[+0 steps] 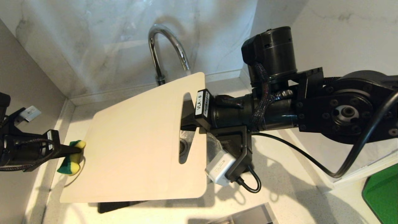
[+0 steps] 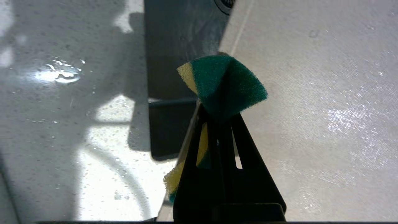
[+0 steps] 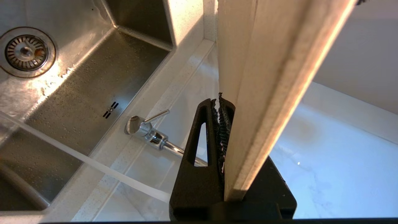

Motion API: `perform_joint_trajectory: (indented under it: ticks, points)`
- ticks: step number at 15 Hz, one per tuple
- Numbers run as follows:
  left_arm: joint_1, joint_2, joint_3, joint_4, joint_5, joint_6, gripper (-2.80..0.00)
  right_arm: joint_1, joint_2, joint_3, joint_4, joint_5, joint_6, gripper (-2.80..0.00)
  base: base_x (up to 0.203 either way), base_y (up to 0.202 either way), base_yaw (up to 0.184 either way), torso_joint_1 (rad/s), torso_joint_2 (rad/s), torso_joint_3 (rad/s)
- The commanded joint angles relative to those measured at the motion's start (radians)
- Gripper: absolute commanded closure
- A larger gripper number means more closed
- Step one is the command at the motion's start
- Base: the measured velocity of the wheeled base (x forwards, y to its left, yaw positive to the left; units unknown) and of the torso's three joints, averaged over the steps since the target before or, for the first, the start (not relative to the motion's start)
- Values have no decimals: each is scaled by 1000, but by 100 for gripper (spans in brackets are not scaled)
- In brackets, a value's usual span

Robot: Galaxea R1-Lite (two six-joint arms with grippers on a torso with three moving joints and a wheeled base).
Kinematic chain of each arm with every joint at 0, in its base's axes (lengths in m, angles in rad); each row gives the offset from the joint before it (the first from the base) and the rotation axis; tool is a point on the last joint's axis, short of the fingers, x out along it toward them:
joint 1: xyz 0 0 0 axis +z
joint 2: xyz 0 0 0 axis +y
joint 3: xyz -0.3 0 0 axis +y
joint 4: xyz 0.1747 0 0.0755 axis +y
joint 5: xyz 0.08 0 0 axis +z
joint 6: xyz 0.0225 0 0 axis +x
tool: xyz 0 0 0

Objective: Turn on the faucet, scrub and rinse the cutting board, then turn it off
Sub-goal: Scrub the cutting board underwater

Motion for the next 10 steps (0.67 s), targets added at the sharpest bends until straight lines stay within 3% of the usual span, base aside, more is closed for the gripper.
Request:
perform_joint_trajectory:
  ticks: [1, 4, 6, 8, 10]
  points:
    - [23, 0, 0, 0, -8, -2, 0, -1, -1, 3, 0, 2, -13, 0, 0, 0, 0, 0, 0, 0]
    - [14, -4, -103, 11, -25, -10, 0, -1, -1, 4, 0, 2, -13, 0, 0, 0, 0, 0, 0, 0]
    - [-35, -9, -249, 87, -25, -32, 0, 1, 2, 19, 0, 2, -15, 0, 0, 0, 0, 0, 0, 0]
    - [-111, -9, -424, 196, -21, -61, 0, 3, 6, 22, -2, 2, -15, 0, 0, 0, 0, 0, 0, 0]
    - [-244, 3, -566, 289, -11, -106, 0, 18, 9, 31, -3, -2, -15, 0, 0, 0, 0, 0, 0, 0]
